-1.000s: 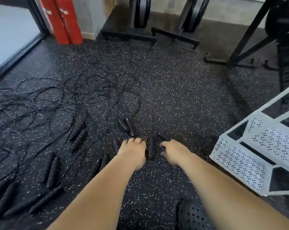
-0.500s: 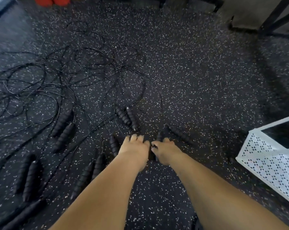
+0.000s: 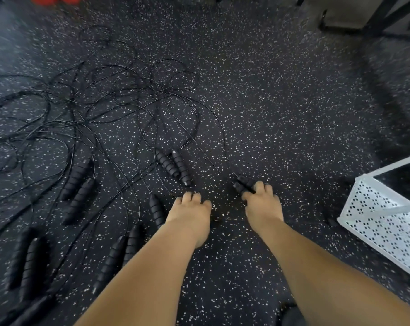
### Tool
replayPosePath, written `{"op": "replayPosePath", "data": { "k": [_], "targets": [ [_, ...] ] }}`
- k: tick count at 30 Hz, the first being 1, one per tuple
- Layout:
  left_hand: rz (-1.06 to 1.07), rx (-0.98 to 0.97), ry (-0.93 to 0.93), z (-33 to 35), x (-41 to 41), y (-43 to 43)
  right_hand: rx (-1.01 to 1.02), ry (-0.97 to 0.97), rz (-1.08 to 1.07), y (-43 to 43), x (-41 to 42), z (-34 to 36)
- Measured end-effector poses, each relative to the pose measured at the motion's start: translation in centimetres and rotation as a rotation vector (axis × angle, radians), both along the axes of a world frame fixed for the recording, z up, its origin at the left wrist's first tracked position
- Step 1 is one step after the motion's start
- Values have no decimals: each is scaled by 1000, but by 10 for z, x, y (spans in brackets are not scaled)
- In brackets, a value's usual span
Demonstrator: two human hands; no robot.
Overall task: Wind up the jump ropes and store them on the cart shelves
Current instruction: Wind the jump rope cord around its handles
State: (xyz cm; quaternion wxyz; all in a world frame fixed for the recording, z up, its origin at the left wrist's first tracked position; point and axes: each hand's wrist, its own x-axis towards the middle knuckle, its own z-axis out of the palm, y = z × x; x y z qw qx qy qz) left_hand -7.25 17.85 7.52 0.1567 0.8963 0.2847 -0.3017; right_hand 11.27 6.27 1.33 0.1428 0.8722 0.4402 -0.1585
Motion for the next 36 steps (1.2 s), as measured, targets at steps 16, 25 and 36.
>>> {"op": "replayPosePath", "data": {
  "k": [16, 25, 36],
  "targets": [
    [-25, -4, 32, -2, 1, 0, -69, 156, -296, -11, 11, -19],
    [79, -99, -39, 22, 8, -2, 81, 333, -448, -3, -11, 17],
    [311, -74, -418, 174, 5, -15, 515, 495, -532, -10, -23, 230]
  ]
}}
